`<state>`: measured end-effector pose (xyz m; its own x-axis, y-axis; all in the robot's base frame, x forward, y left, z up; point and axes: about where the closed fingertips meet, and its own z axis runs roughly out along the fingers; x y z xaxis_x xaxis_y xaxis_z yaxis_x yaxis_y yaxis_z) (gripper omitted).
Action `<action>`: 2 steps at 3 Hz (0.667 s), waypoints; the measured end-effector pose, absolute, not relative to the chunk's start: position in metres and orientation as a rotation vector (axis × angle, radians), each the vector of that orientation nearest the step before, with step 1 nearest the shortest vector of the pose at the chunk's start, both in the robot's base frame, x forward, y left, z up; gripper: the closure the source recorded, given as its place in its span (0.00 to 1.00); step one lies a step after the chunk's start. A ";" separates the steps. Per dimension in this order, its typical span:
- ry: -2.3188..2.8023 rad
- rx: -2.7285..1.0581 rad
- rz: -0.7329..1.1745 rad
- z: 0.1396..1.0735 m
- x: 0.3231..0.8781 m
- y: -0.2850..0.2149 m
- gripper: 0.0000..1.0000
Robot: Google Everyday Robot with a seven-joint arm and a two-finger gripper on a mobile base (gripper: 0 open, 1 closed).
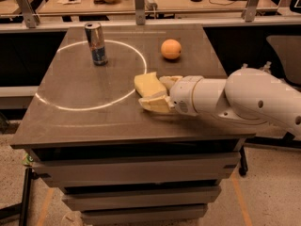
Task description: Move sponge near orange
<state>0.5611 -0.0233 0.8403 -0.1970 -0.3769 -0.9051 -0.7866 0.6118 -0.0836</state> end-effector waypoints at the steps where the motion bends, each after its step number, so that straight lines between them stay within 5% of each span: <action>1: 1.831 -0.879 0.517 0.837 0.559 -0.029 0.64; 2: 1.881 -0.812 0.486 0.832 0.553 -0.049 0.88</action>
Offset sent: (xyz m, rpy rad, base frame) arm -0.0159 -0.0565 -0.0157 0.0281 0.0935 -0.2051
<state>0.5534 -0.0487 0.8323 -0.2849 -0.3216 -0.9030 -0.7188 0.6949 -0.0207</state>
